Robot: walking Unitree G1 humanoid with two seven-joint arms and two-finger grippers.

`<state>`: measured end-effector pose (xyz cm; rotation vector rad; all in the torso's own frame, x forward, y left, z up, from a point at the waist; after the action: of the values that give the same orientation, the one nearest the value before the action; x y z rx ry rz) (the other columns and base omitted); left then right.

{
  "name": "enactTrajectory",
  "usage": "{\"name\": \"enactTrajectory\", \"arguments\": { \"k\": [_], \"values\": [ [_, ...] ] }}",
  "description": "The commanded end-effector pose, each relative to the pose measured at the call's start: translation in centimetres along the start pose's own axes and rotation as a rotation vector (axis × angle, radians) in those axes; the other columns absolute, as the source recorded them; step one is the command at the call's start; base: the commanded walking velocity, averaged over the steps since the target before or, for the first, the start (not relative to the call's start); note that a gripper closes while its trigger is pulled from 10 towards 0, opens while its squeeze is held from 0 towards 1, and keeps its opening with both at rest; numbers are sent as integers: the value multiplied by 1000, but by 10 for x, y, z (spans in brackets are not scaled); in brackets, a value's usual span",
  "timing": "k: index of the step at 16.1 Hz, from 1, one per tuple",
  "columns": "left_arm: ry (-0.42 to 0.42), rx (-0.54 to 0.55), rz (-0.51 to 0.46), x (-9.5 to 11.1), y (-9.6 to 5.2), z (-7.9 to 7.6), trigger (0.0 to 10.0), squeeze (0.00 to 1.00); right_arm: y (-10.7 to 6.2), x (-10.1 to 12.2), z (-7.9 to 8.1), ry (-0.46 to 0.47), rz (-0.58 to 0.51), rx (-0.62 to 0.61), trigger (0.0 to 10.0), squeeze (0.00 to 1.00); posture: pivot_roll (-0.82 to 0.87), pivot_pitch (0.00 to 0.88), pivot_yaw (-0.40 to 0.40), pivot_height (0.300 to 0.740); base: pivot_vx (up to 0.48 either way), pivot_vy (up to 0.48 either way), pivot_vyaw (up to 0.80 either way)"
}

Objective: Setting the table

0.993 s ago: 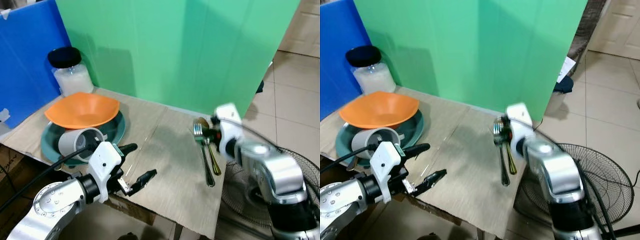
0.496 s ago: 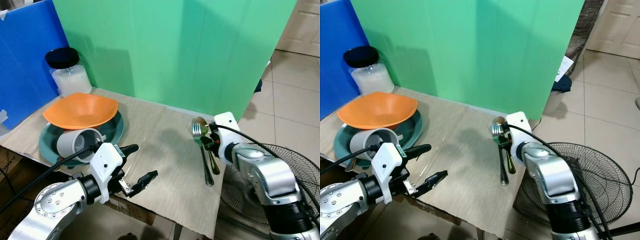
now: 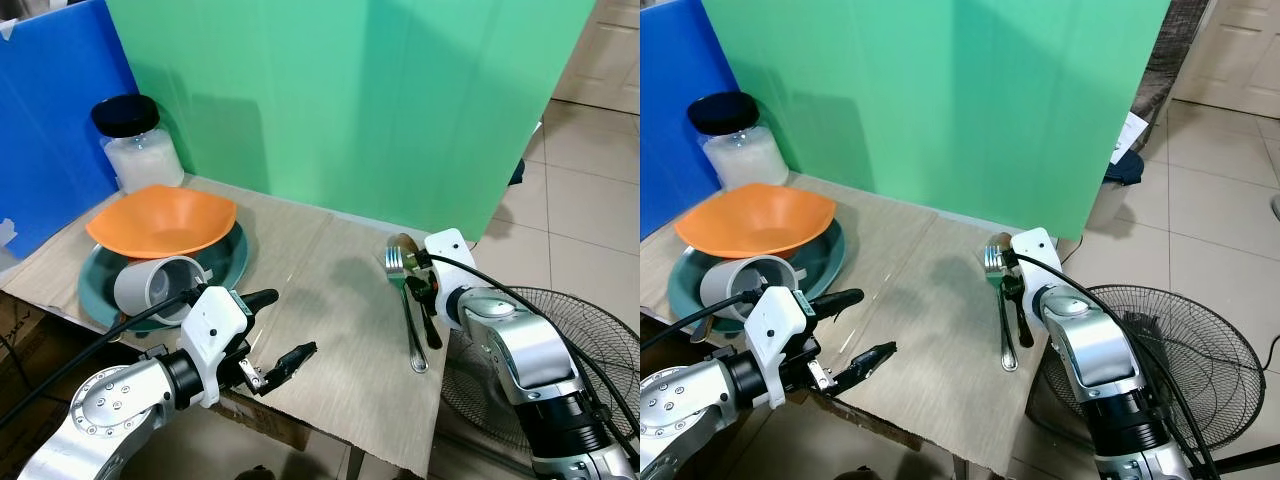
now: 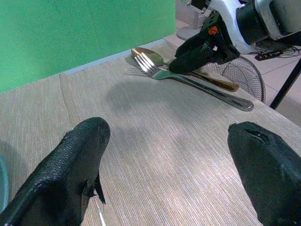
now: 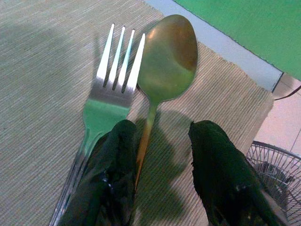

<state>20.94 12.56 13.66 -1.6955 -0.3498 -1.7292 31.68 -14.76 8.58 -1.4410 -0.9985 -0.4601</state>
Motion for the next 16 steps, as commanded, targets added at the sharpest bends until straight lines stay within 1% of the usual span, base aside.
{"name": "enactTrajectory", "arguments": {
  "k": [1,2,3,4,5,6,16],
  "values": [
    [16,2,10,-1,-1,0,10000,0,0,6,-3,-20,-14,-20,9294,0,158,0,21,740,0,0,0],
    [16,2,9,-1,-1,0,10000,0,0,5,-2,-19,-10,-16,9176,0,158,0,21,740,0,0,0],
    [17,1,10,0,-1,1,10000,0,0,5,0,-18,-8,-8,5961,0,155,0,26,740,0,0,0],
    [17,1,10,0,0,1,10000,0,0,5,1,-17,-8,-2,3843,0,154,0,28,740,0,0,0],
    [17,1,10,0,-1,1,10000,0,0,5,2,-14,-7,4,3255,0,154,0,29,740,0,0,0],
    [19,1,11,0,-1,2,10000,0,0,5,4,-4,-7,19,0,0,154,0,29,740,0,0,0],
    [23,2,12,0,-1,3,10000,0,0,8,5,24,-20,34,0,0,156,0,31,740,0,0,0]
  ]
}}
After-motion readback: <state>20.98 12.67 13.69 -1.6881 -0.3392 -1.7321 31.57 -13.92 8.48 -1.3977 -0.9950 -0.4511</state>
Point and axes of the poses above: a point about 5 cm out from each wrist's last joint towards the gripper, its own y axis pointing out of the wrist towards the gripper, its own x axis along the axis of the wrist's last joint, z = x × y, the point moved 3 cm from there along y, pointing out of the wrist towards the gripper, and after that the axes turned 2 degrees about y, right-handed, at the moved point
